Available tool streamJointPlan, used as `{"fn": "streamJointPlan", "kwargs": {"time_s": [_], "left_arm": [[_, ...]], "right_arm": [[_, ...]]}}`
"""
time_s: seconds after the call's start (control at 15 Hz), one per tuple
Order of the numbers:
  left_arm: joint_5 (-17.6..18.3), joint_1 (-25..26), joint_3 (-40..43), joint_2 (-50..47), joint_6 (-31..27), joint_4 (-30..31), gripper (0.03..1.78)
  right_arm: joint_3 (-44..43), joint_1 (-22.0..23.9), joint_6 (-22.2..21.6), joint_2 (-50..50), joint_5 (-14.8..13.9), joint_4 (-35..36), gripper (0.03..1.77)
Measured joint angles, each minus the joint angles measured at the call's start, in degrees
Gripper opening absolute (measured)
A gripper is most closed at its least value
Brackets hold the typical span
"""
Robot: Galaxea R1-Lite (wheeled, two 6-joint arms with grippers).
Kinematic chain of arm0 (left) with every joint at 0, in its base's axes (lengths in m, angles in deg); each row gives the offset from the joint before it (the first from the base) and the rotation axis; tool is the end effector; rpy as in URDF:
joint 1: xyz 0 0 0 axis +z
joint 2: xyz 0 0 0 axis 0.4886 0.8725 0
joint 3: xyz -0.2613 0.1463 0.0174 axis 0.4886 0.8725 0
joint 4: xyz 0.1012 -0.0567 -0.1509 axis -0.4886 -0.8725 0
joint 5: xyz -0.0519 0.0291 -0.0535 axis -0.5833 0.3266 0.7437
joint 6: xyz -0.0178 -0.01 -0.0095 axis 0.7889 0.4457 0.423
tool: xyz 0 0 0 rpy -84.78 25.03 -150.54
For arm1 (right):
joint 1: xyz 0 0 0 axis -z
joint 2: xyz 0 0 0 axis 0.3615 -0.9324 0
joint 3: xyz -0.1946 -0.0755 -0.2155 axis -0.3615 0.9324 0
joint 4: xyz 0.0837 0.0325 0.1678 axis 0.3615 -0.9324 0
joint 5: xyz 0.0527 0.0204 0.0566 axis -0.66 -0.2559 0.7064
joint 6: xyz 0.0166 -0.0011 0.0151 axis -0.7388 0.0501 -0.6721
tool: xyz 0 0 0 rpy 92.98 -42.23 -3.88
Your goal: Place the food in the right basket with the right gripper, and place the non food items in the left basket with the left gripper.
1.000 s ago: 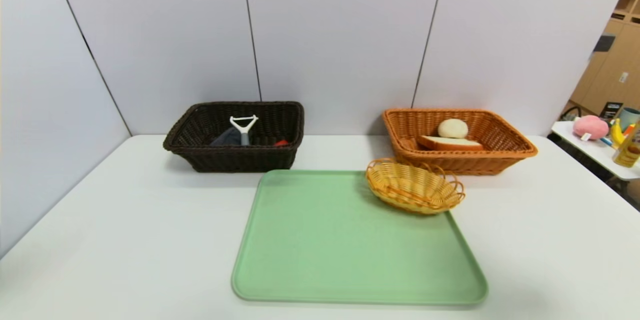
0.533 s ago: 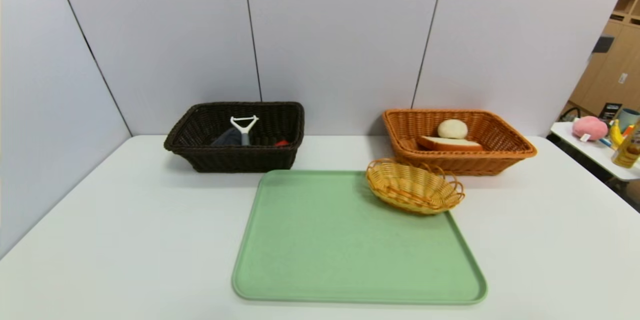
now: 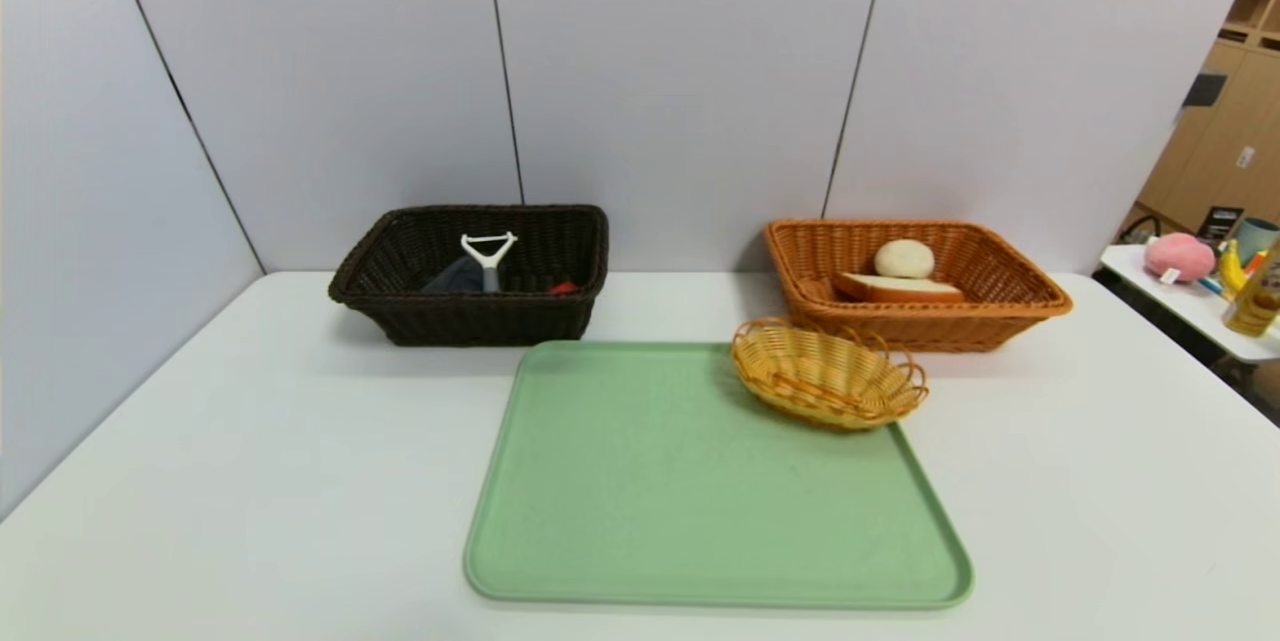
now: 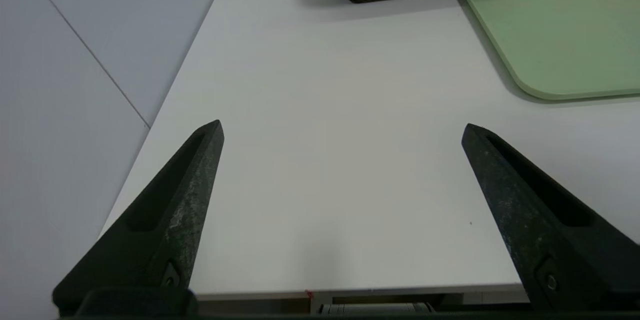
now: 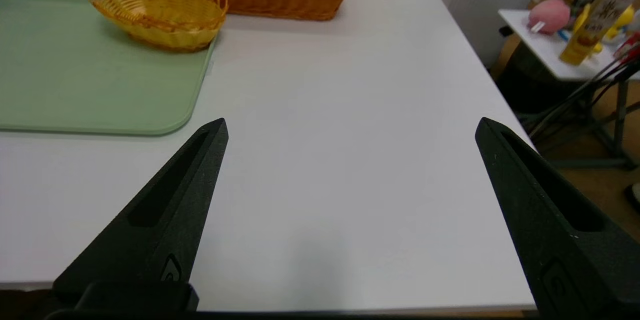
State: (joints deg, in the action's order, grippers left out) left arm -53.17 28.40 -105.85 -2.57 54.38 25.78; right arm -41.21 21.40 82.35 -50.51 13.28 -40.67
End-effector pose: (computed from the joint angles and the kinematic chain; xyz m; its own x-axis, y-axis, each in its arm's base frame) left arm -0.0911 0.0023 0.1548 0.9974 0.0276 -0.0671 -0.0203 0.9940 0.1071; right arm -0.0813 -0.0017 0.1663 0.9922 -0.0908 -0.0853 0.0797 0.9888 -0.1258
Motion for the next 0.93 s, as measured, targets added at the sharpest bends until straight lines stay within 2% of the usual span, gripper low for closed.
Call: {"fn": "streamJointPlan", "kwargs": {"time_s": [0.13, 0.33, 0.47, 0.53, 0.6, 0.67, 0.8, 0.93], "left_arm": [[0.15, 0.05, 6.12, -0.63, -1.71, 7.58, 1.69], [0.56, 0.02, 16.76, -0.87, -4.13, 24.67, 1.69], [1.46, 0.00, 25.03, -0.88, -4.85, 36.13, 1.69], [2.13, 0.00, 28.75, -0.90, -4.74, 40.62, 1.69], [3.13, 0.00, 31.15, -0.90, -4.13, 43.33, 1.69], [4.16, 0.00, 32.26, -0.90, -3.29, 43.09, 1.69], [4.84, 0.05, 33.11, -0.90, -1.41, 36.64, 1.69], [4.96, 0.05, 33.24, -0.88, -0.74, 35.89, 1.69]], "right_arm": [[6.79, -0.02, 2.24, 2.60, 0.55, 10.44, 1.71], [18.94, -0.05, 4.57, 4.05, 1.51, 27.09, 1.71], [28.65, -0.07, 6.86, 4.41, 3.50, 39.12, 1.71], [31.16, -0.10, 7.84, 4.50, 5.11, 42.76, 1.71], [32.51, -0.10, 8.22, 4.57, 6.80, 43.26, 1.71], [33.11, -0.11, 7.36, 4.60, 7.81, 41.16, 1.71], [33.52, -0.18, 1.99, 4.62, 8.01, 33.98, 1.71], [33.69, -0.18, -2.89, 4.62, 6.69, 33.62, 1.71]]}}
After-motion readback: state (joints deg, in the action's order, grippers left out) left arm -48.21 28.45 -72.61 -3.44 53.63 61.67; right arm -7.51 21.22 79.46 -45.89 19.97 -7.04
